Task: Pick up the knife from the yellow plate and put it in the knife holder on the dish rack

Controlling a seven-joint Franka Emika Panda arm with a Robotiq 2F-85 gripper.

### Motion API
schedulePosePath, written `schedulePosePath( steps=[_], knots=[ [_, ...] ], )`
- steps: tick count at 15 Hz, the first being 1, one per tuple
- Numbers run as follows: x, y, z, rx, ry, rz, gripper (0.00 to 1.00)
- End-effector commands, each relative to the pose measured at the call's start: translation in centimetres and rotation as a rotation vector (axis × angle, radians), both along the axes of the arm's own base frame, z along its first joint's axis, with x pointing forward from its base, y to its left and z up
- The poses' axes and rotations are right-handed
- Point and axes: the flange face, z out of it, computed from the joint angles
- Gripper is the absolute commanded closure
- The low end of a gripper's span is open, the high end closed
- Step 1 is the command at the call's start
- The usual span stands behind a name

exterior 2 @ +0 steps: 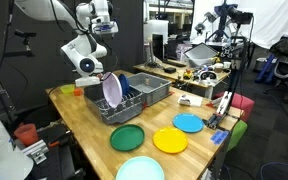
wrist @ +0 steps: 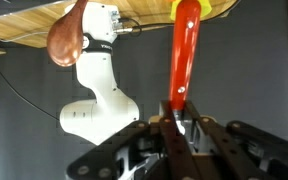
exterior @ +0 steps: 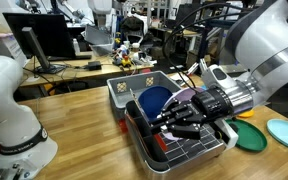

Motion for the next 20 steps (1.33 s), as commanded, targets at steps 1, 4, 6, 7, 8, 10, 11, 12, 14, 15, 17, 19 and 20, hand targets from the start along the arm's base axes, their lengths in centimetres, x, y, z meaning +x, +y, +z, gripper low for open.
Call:
schedulePosePath(
  steps=[1, 4, 6, 7, 8, 10, 11, 12, 14, 15, 17, 19, 20],
  knots=[
    [1.1, 0.1, -1.0, 0.082, 0.045, -0.018, 0.96],
    [1.8, 0.0, -2.5, 0.109, 0.072, -0.034, 0.96],
    [1.9, 0.1, -3.7, 0.117, 0.097, -0.041, 0.96],
    [1.8, 0.2, -4.3, 0.113, 0.105, -0.041, 0.96],
    [1.8, 0.4, -5.0, 0.108, 0.111, -0.041, 0.96],
    [1.7, 0.5, -6.2, 0.095, 0.124, -0.033, 0.96],
    [1.6, 0.7, -6.7, 0.09, 0.13, -0.029, 0.96],
    [1.6, 0.7, -7.2, 0.088, 0.137, -0.026, 0.96],
    [1.7, 0.8, -7.9, 0.085, 0.141, -0.018, 0.96],
    [1.8, 0.9, -8.2, 0.082, 0.142, -0.015, 0.96],
    [1.9, 0.8, -8.7, 0.072, 0.146, -0.007, 0.96],
    [2.0, 0.7, -9.0, 0.068, 0.154, -0.005, 0.96],
    [2.0, 0.6, -9.0, 0.069, 0.16, -0.007, 0.96]
  ],
)
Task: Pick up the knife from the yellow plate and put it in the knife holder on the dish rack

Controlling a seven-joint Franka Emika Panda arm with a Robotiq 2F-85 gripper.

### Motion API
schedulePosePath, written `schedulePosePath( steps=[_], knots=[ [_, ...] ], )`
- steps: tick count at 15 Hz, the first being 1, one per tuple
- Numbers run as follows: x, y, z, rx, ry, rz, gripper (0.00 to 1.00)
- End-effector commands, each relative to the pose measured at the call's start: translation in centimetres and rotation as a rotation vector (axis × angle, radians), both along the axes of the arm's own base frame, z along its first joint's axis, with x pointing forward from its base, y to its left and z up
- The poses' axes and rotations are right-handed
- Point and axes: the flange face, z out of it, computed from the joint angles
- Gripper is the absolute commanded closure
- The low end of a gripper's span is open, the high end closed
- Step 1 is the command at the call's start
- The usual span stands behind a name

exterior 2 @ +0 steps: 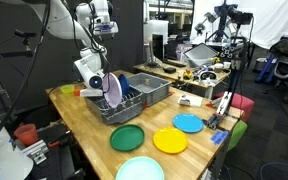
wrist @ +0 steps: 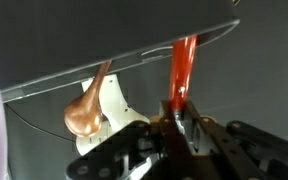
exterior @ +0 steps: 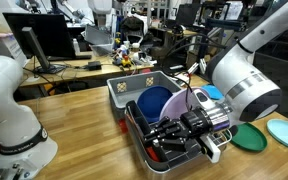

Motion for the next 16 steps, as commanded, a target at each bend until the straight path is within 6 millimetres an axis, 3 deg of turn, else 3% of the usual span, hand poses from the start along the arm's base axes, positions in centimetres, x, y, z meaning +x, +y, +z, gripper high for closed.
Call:
schedulePosePath(
  steps=[1, 2, 3, 6, 16],
  knots=[
    [0.11, -0.13, -0.75, 0.006, 0.009, 0.012, 0.6],
    [0.06, -0.11, -0.06, -0.002, 0.002, -0.001, 0.57],
    [0.06, -0.11, -0.07, -0.001, 0.002, -0.001, 0.77],
    [-0.02, -0.01, -0.05, -0.001, 0.003, 0.001, 0.57],
    [-0.03, 0.0, -0.06, -0.001, 0.003, 0.001, 0.57]
  ],
)
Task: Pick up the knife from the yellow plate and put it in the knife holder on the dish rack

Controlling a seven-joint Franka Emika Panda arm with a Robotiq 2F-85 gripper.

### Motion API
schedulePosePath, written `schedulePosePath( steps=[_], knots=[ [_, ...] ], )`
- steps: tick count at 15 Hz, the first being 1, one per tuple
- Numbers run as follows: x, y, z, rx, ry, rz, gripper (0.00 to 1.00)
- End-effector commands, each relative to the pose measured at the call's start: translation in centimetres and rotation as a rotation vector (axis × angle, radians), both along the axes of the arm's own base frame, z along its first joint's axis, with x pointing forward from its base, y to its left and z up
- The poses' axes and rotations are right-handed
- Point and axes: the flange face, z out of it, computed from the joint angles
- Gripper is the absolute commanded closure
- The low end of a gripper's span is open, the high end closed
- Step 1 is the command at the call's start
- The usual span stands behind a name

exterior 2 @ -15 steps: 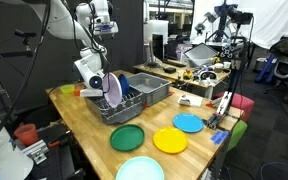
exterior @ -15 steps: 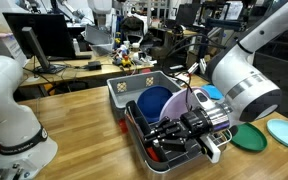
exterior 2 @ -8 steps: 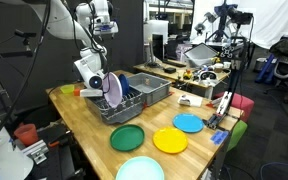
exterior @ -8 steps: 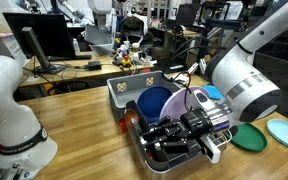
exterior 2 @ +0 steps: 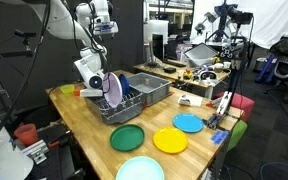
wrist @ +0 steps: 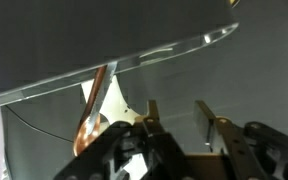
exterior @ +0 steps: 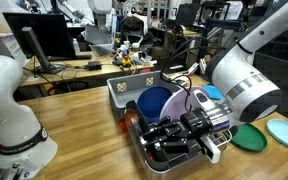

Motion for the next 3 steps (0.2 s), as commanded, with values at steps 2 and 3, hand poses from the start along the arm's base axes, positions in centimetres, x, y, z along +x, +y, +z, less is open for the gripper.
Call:
schedulePosePath(
  steps=[2, 3],
  knots=[
    [0.03, -0.03, 0.05, 0.0, 0.001, 0.001, 0.57],
    [0.03, -0.03, 0.05, 0.0, 0.001, 0.001, 0.57]
  ],
)
